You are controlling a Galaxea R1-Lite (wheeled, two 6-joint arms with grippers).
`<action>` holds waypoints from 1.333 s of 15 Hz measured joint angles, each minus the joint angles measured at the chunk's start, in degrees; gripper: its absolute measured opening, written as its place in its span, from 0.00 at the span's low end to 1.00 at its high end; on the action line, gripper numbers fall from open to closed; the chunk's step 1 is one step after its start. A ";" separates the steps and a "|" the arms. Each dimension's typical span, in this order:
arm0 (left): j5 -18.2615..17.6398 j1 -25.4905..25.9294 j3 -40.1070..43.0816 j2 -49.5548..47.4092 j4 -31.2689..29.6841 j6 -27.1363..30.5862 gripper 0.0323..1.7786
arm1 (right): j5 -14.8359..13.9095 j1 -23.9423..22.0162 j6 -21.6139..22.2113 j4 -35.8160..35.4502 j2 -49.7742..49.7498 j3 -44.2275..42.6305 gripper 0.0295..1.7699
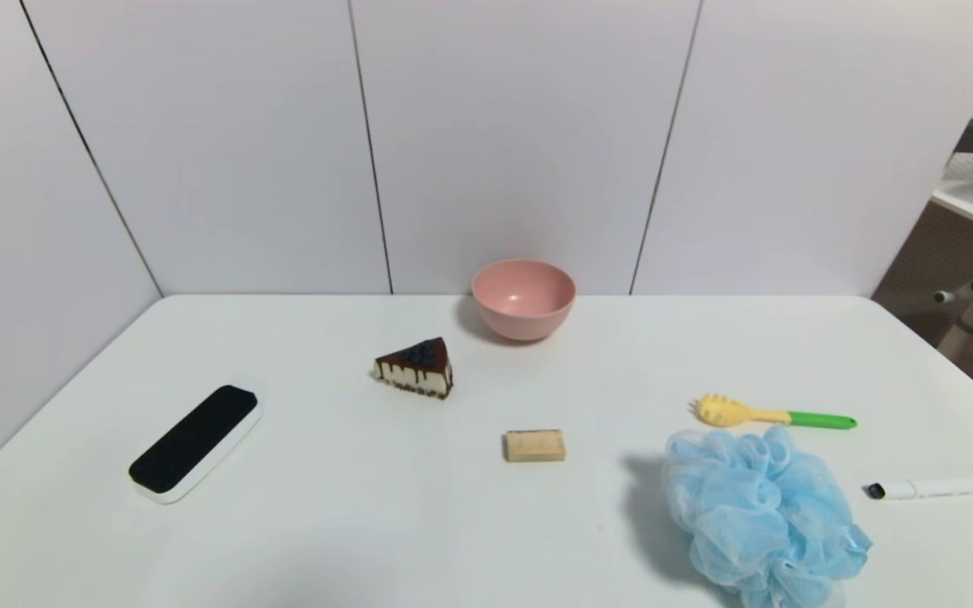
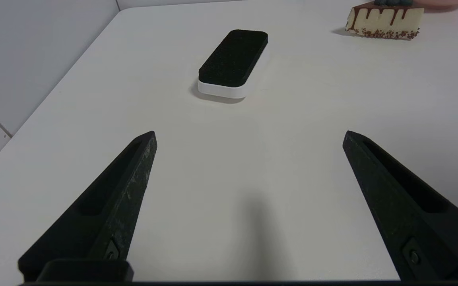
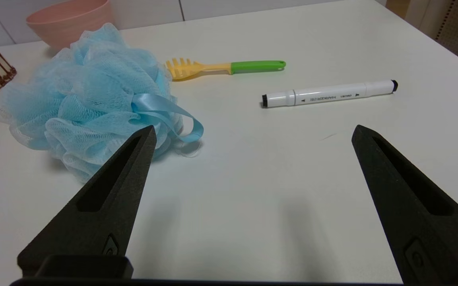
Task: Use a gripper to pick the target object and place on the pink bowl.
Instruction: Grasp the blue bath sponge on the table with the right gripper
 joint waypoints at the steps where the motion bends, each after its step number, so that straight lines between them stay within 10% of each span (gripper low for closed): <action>1: -0.01 0.00 0.00 0.00 0.00 0.00 0.95 | 0.00 0.00 0.02 0.00 0.00 0.00 0.96; 14: -0.01 0.00 0.00 0.00 0.00 0.02 0.95 | 3.22 7.75 -1.38 -9.16 26.99 -22.95 0.96; 20: -0.01 0.00 0.00 0.00 0.00 0.02 0.95 | 3.22 18.77 -2.82 20.16 47.82 -52.42 0.96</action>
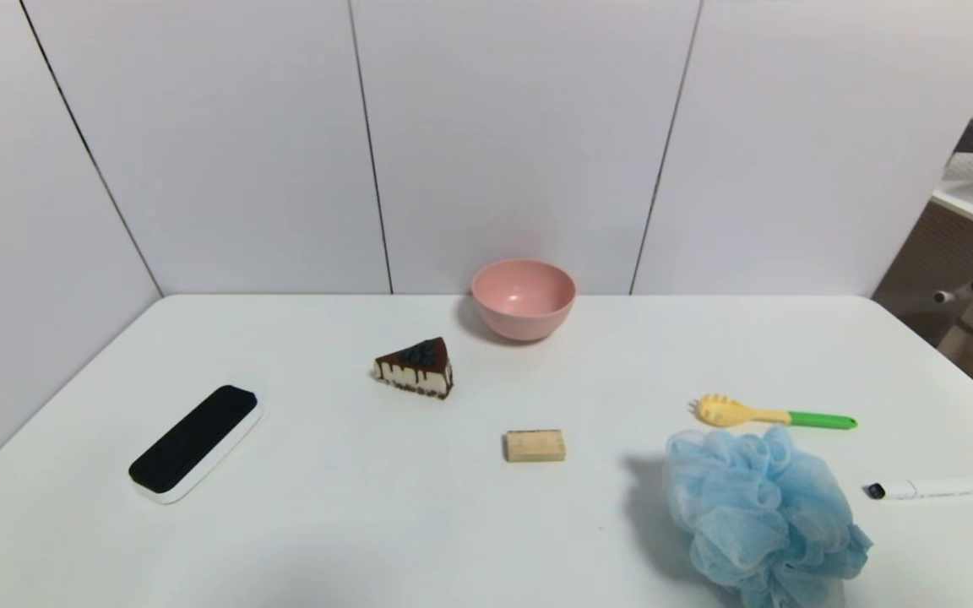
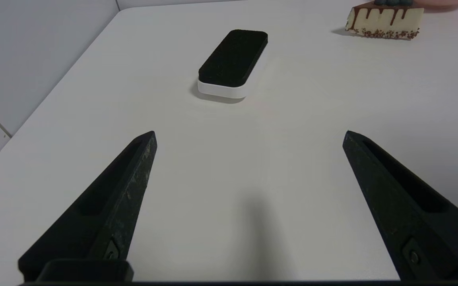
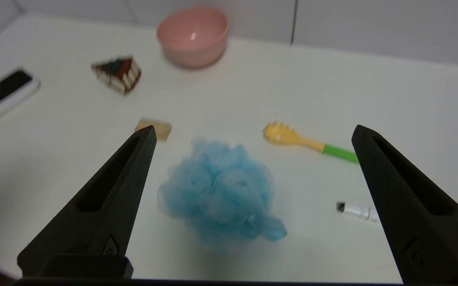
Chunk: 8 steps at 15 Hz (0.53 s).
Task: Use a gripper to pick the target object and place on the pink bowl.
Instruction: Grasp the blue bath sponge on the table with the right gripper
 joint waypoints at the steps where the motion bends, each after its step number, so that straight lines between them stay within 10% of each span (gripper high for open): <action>1: 0.01 0.00 0.00 0.00 0.00 -0.02 0.95 | 0.00 2.49 -0.57 5.35 2.82 -2.29 0.96; 8: 0.00 0.01 0.00 0.00 0.00 0.00 0.95 | -0.23 11.63 -1.60 12.08 18.22 -6.75 0.96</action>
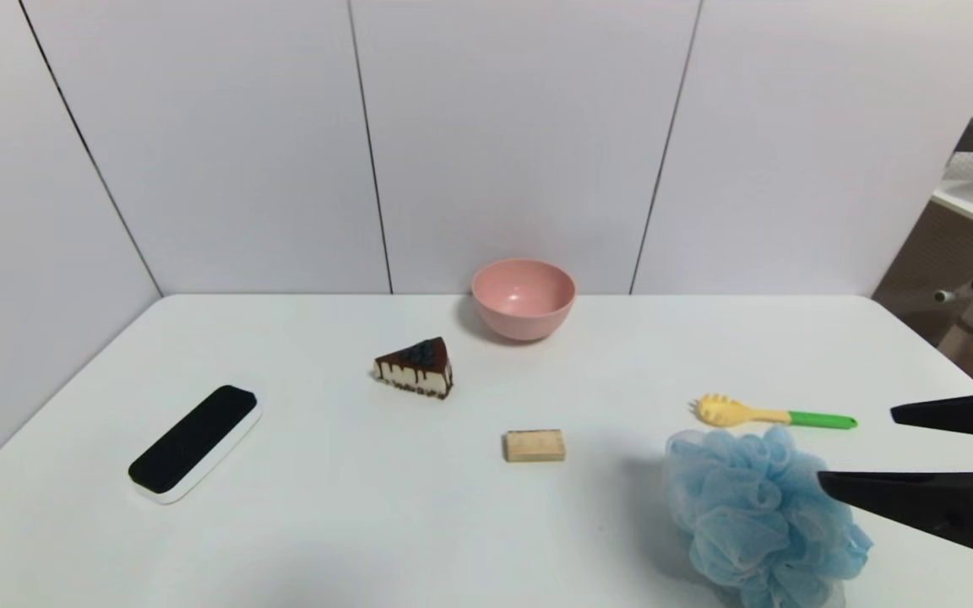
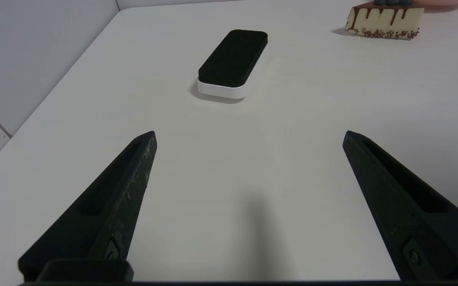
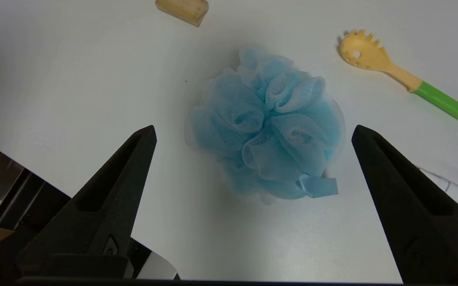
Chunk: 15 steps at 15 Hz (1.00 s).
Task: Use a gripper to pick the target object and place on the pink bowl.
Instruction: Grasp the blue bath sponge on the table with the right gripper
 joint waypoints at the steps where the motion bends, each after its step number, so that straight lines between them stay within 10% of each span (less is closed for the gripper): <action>1: 0.01 -0.01 0.00 0.00 0.02 -0.02 0.95 | -0.11 0.30 0.02 0.00 2.29 -0.55 0.96; 8: 0.00 -0.01 0.00 0.00 0.00 0.02 0.95 | -0.35 0.59 -0.33 0.02 13.43 -2.21 0.96; 15: 0.00 -0.01 0.00 0.00 0.00 0.00 0.95 | -9.91 0.28 -0.82 0.10 16.59 -1.44 0.96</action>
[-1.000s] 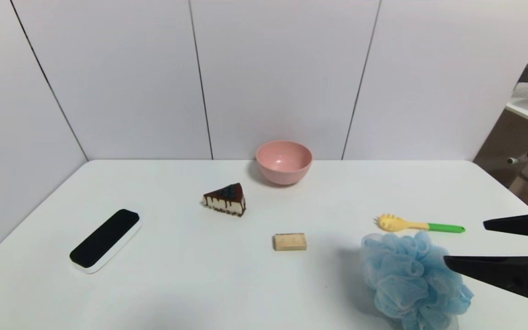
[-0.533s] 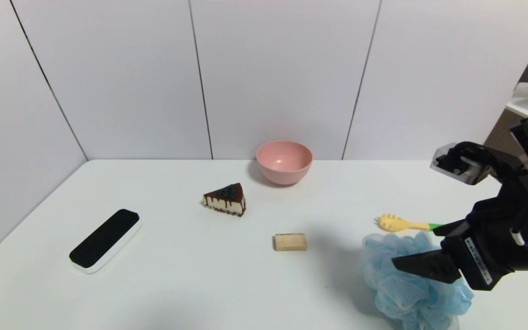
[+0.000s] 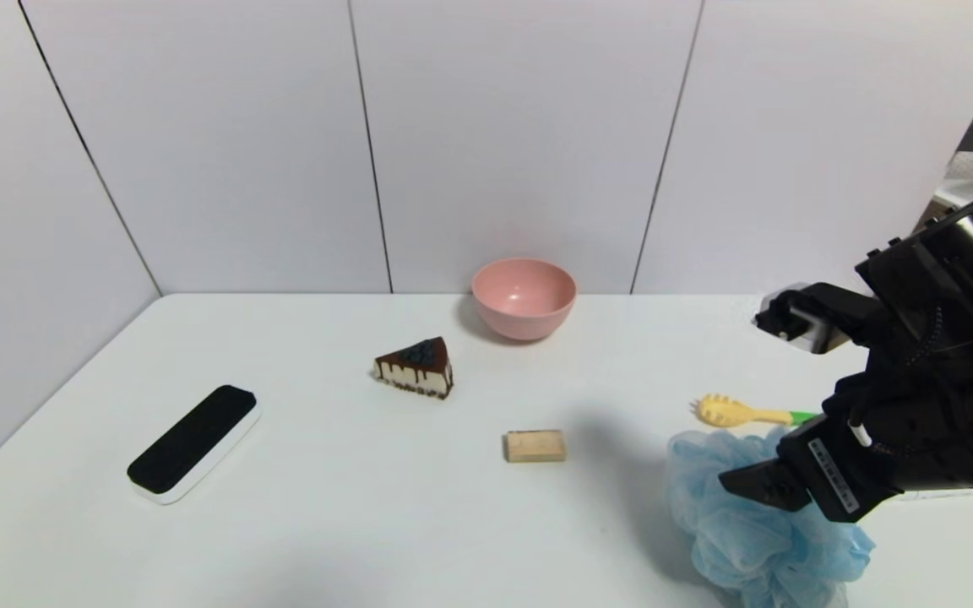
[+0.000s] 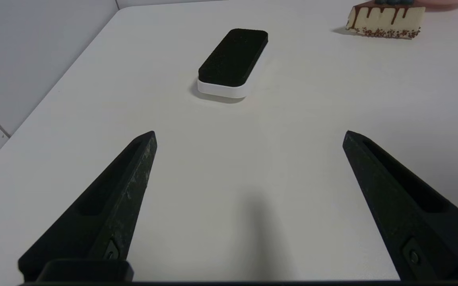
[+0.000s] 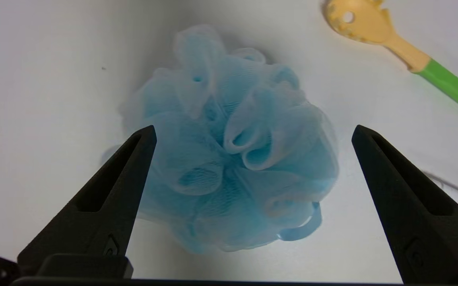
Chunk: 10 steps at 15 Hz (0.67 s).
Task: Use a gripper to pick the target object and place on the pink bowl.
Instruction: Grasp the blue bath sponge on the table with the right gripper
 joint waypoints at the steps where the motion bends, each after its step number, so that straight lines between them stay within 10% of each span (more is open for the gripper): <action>1: 0.00 0.00 0.00 0.00 0.00 -0.02 0.95 | -0.35 -0.05 -0.01 0.04 0.01 0.41 0.96; 10: 0.00 0.00 0.00 0.00 0.00 -0.02 0.95 | 2.82 0.06 2.41 4.75 2.86 1.35 0.96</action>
